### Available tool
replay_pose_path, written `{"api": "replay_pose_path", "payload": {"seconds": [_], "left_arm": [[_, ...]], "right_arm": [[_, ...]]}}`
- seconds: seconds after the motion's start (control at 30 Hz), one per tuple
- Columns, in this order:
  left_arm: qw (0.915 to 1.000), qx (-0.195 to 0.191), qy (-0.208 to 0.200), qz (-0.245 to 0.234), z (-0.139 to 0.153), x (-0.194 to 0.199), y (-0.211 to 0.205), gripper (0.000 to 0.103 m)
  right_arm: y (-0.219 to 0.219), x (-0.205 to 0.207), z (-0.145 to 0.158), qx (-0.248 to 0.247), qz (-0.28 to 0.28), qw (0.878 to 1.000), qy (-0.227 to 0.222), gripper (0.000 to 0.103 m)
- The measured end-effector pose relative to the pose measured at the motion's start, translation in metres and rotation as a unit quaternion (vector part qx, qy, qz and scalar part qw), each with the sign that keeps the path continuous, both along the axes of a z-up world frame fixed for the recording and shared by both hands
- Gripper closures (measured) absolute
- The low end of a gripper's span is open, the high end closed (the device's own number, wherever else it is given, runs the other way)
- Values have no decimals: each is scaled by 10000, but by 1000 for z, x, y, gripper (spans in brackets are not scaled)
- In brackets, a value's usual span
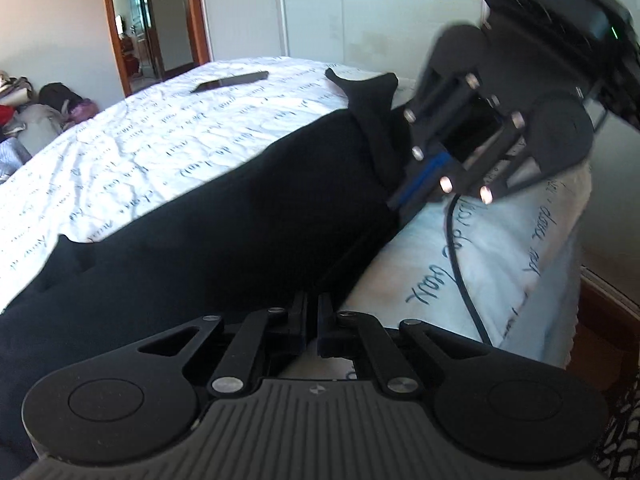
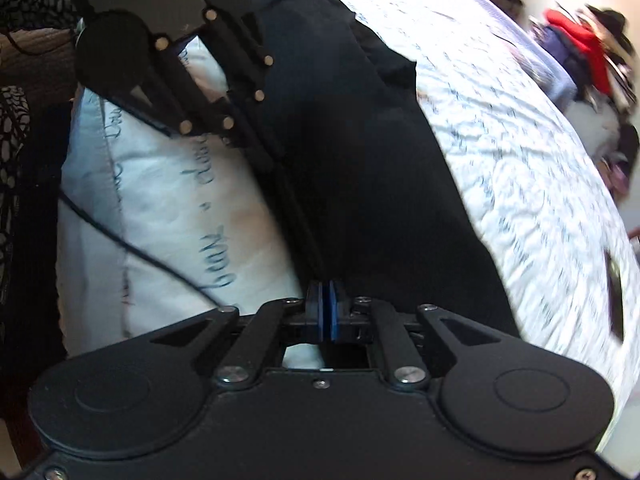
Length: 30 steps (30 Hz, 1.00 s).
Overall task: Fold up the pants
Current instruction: 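Open the right gripper to release the pants while the left gripper keeps holding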
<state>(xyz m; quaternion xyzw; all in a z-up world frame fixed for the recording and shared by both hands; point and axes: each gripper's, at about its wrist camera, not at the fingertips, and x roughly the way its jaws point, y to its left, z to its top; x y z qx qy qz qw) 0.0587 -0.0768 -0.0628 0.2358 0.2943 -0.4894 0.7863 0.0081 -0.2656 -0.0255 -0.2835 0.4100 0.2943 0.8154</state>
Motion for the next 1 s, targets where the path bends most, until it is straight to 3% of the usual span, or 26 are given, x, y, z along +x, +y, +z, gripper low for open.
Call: {"api": "replay_pose_path", "payload": {"seconds": [0.07, 0.1, 0.23, 0.33, 0.43, 0.57, 0.63, 0.7, 0.73, 0.87, 1.0], "left_arm": [[9999, 92, 33, -47, -2, 1, -2, 97], [9999, 119, 33, -88, -1, 1, -2, 85], [9997, 73, 227, -95, 11, 0, 0, 65], [9992, -242, 297, -77, 24, 3, -7, 62], [9984, -478, 307, 57, 31, 10, -30, 61], [9983, -409, 359, 218, 25, 16, -71, 61], [9982, -321, 444, 251, 20, 18, -90, 61], [9980, -309, 521, 205, 15, 18, -101, 61], [9981, -301, 505, 193, 11, 16, -103, 61], [9992, -265, 227, 192, 0, 6, -112, 61], [9994, -238, 94, 226, -1, 0, -112, 60]], "right_arm": [[-3, -5, -8, 287, -386, 9988, -98, 96], [-6, -9, -6, 392, -488, 9978, -197, 95], [-29, -27, 17, 929, -1138, 9860, -788, 91], [-59, -31, 15, 1026, -2120, 9656, -1105, 91], [-88, -38, -6, 912, -3287, 9356, -912, 91], [-92, -76, -20, 788, -3707, 9233, -625, 91], [-86, -95, -11, 522, -3659, 9282, -426, 90], [-97, -112, 4, 347, -3726, 9250, -654, 89], [-102, -115, 14, 466, -3865, 9171, -854, 84], [-135, -91, 43, 1490, -4411, 8646, -1891, 58], [-165, -10, 36, 1784, -4951, 8225, -2158, 54]]}}
